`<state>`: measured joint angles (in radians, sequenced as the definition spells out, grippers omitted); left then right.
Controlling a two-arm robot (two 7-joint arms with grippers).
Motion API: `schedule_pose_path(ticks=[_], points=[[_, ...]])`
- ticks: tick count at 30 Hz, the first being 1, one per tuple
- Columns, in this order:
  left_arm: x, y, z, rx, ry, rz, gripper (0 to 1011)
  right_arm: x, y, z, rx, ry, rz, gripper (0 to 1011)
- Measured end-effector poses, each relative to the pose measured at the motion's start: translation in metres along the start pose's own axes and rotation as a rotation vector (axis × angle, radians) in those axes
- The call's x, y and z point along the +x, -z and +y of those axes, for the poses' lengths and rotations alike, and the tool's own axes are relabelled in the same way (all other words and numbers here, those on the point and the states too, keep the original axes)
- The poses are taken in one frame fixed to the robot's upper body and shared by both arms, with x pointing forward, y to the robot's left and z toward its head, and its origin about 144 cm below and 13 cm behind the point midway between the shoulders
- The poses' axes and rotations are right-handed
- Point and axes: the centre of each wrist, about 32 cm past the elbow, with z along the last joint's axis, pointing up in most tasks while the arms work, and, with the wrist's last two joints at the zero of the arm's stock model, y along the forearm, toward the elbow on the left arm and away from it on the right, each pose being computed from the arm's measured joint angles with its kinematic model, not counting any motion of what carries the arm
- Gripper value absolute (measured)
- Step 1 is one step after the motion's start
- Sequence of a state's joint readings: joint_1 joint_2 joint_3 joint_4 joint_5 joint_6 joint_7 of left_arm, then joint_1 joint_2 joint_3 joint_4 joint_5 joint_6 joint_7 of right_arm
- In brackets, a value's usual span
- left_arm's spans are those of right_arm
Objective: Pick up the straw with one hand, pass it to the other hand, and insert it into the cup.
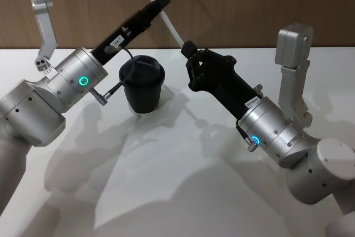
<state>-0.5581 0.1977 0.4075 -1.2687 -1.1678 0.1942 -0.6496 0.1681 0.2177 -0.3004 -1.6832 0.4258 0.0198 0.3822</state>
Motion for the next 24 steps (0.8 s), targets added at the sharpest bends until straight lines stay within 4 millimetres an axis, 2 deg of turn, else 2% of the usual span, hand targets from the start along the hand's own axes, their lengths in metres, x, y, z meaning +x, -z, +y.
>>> schedule_pose_path(ticks=[12,18,19,21,23,24], points=[[-0.0013,-0.0018,0.0012,0.000,0.005,-0.003,7,-0.0001,0.0000,0.0000,0.000,0.000,0.000,0],[-0.0013,-0.0022,0.0029,-0.006,0.004,-0.003,6,0.0000,0.0000,0.0000,0.000,0.000,0.000,119],[-0.0013,-0.0022,0.0033,-0.008,0.004,-0.002,6,0.0000,0.0000,0.0000,0.000,0.000,0.000,172],[-0.0012,-0.0020,0.0038,-0.010,0.003,-0.002,6,0.0000,0.0000,0.0000,0.000,0.000,0.000,207],[-0.0010,-0.0021,0.0048,-0.013,-0.001,-0.004,6,0.0000,0.0000,0.0000,0.000,0.000,0.000,304],[-0.0010,-0.0022,0.0050,-0.014,-0.002,-0.005,6,0.0000,0.0000,0.0000,0.000,0.000,0.000,304]])
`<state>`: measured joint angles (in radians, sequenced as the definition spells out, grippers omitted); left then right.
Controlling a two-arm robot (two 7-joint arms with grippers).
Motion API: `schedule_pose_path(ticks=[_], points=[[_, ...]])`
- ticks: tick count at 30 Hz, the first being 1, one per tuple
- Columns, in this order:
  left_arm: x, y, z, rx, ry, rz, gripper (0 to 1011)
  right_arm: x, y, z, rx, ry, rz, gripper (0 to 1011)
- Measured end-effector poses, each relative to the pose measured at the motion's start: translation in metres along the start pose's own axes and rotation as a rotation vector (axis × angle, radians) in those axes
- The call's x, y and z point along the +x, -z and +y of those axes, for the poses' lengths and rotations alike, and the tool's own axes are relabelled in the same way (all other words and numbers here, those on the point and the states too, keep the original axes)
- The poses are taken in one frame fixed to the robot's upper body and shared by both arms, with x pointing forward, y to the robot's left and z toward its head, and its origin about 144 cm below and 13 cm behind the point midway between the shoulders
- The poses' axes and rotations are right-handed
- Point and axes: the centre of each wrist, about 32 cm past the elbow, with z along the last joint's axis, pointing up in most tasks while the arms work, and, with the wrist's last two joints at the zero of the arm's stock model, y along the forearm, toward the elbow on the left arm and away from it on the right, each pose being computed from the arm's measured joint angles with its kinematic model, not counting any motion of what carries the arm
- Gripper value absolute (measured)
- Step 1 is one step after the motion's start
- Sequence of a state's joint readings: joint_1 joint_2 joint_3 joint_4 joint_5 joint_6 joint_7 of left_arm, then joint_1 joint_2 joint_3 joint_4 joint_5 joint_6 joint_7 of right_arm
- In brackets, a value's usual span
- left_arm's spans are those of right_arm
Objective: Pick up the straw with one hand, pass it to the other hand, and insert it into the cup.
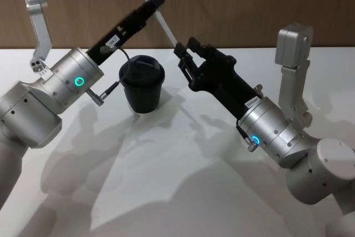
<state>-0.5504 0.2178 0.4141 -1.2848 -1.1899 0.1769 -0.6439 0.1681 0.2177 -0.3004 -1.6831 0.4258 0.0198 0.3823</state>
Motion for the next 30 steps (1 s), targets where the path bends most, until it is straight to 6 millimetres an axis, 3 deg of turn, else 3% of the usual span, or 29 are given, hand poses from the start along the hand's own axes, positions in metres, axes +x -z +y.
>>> schedule_pose_path(ticks=[15,20,24,30], points=[[-0.005,-0.007,0.002,0.028,-0.036,-0.138,6,0.000,0.000,0.000,0.000,0.000,0.000,816],[-0.008,-0.009,0.003,0.045,-0.045,-0.218,7,0.000,0.000,0.000,0.000,0.000,0.000,935],[-0.012,-0.012,0.003,0.058,-0.049,-0.292,7,0.000,0.000,0.000,0.000,0.000,0.000,1001],[-0.020,-0.016,0.007,0.083,-0.058,-0.433,6,0.000,0.000,0.000,0.000,0.000,0.000,1001]])
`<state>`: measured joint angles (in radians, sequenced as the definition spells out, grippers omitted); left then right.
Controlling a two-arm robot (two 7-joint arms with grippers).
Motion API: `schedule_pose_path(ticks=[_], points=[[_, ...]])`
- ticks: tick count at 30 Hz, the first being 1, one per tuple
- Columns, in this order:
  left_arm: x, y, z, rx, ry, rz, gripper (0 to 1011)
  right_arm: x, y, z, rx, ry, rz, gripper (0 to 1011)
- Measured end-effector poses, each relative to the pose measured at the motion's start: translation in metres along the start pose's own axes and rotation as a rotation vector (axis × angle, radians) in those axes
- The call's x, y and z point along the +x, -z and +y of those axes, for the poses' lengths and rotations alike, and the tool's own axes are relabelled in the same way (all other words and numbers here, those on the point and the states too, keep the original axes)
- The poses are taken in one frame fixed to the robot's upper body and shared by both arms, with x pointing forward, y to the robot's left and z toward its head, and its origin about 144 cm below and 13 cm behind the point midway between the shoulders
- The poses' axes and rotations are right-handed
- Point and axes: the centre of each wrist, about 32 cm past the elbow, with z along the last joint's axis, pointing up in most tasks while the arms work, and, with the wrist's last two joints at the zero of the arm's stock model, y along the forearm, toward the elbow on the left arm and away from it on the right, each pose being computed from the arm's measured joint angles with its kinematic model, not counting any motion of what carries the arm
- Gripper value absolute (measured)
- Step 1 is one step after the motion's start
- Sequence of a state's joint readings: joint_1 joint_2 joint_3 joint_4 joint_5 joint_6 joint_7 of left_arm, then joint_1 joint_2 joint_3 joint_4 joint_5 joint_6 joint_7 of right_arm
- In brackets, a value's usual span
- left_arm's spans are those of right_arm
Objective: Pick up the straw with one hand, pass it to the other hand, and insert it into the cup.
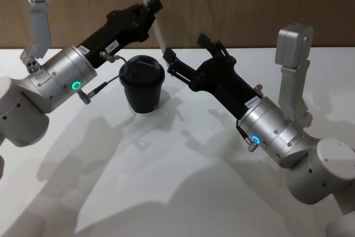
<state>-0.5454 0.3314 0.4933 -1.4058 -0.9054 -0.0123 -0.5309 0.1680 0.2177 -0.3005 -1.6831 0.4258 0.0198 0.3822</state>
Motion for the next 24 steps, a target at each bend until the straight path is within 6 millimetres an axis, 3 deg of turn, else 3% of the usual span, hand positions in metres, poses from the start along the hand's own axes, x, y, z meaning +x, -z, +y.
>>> schedule_pose_path(ticks=[11,24], points=[[-0.011,-0.012,0.012,0.037,-0.034,-0.227,5,0.000,0.000,0.000,0.000,0.000,0.000,1001],[-0.014,-0.016,0.022,0.064,-0.080,-0.370,7,0.000,0.000,0.000,0.000,0.000,0.000,1001]])
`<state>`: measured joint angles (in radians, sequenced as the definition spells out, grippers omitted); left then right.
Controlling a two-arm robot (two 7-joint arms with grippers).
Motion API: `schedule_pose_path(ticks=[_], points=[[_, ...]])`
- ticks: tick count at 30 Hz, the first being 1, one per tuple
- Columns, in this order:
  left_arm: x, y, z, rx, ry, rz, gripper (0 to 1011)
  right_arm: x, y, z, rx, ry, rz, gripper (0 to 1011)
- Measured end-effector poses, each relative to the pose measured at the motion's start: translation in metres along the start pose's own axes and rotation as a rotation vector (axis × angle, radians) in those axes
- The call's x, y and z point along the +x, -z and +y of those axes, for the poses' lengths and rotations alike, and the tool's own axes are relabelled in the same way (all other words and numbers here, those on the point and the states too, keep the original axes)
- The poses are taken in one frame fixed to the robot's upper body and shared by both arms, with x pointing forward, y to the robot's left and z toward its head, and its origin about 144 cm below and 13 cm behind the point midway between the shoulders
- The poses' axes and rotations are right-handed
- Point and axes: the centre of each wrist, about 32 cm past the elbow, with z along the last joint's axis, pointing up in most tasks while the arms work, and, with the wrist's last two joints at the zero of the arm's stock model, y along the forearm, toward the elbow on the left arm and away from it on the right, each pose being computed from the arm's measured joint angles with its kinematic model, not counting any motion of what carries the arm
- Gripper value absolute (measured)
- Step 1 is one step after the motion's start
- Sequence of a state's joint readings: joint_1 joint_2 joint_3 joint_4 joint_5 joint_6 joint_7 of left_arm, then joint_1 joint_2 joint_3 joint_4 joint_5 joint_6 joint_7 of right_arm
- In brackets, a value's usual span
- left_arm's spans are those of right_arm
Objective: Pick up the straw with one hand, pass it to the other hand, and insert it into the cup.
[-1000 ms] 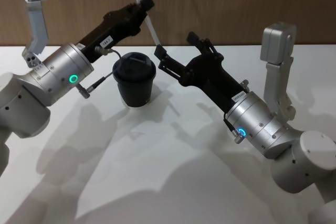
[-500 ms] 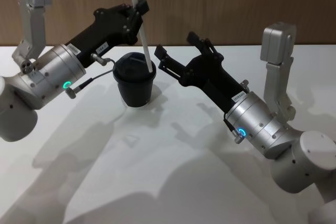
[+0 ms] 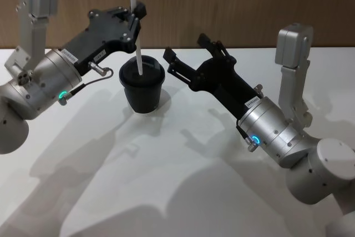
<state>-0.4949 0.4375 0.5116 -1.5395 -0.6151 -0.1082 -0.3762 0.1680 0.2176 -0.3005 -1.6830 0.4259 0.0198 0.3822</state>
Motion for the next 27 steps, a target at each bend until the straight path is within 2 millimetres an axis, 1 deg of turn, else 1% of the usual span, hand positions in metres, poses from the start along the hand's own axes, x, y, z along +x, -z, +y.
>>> schedule_pose_path(ticks=[9,27], points=[[0.003,0.007,0.000,0.004,-0.026,-0.040,6,0.000,0.000,0.000,0.000,0.000,0.000,1001],[0.008,0.019,-0.006,0.012,-0.043,-0.036,6,0.000,0.000,0.000,0.000,0.000,0.000,1001]])
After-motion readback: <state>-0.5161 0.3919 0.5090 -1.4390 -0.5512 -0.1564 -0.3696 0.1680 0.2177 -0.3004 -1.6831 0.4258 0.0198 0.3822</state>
